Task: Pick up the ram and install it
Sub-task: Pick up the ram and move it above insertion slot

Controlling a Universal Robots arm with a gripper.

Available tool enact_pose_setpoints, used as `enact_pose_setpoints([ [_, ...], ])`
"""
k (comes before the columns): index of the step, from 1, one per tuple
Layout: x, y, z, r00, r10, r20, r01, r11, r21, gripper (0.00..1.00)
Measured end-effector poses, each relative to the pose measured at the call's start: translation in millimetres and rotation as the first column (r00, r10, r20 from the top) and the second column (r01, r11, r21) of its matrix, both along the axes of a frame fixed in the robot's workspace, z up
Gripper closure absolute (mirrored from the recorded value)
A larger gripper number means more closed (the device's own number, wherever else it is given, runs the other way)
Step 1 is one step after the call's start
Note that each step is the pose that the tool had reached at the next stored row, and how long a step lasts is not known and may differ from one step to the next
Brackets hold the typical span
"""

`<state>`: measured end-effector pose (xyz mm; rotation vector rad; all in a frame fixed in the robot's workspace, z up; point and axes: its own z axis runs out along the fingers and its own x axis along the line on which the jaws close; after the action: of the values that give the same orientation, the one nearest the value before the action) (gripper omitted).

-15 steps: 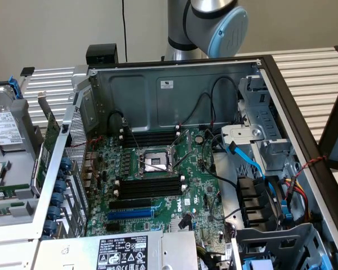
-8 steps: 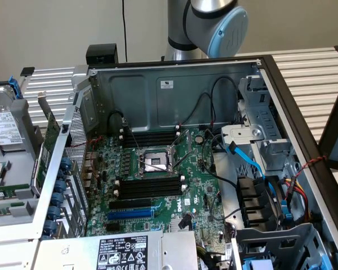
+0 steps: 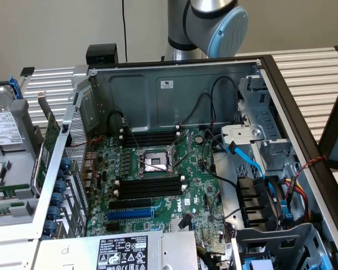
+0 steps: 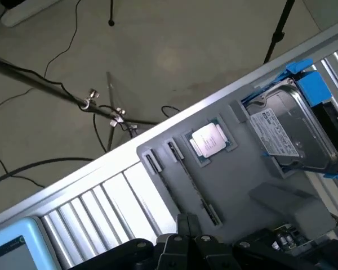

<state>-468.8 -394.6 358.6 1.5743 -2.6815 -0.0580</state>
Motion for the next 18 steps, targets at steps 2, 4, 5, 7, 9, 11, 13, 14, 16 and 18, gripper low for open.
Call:
enact_pose_setpoints([
  [2, 0.1, 0.0, -0.7, 0.9995, 0.030, 0.0134, -0.030, 0.9995, -0.0006, 0.89],
  [4, 0.2, -0.1, -2.1, 0.9975, 0.067, 0.0200, -0.067, 0.9978, -0.0014, 0.89],
  [5, 0.1, -0.1, -2.7, 0.9962, 0.085, 0.0199, -0.085, 0.9964, -0.0015, 0.89],
  [7, 0.0, 0.0, -4.3, 0.9925, 0.121, 0.0201, -0.121, 0.9927, -0.0016, 0.89],
  [9, 0.0, 0.0, -5.8, 0.9875, 0.156, 0.0203, -0.156, 0.9877, -0.0016, 0.89],
  [11, 0.0, 0.0, -7.5, 0.9810, 0.193, 0.0216, -0.193, 0.9813, -0.0017, 0.83],
  [13, 0.0, 0.0, -9.0, 0.9733, 0.228, 0.0238, -0.228, 0.9736, -0.0023, 0.76],
  [14, 0.0, 0.0, -9.8, 0.9690, 0.246, 0.0248, -0.246, 0.9693, -0.0026, 0.70],
  [16, 0.0, 0.0, -11.6, 0.9597, 0.280, 0.0261, -0.280, 0.9600, -0.0029, 0.64],
  [18, 0.0, 0.0, -13.6, 0.9486, 0.315, 0.0264, -0.315, 0.9489, -0.0030, 0.58],
])
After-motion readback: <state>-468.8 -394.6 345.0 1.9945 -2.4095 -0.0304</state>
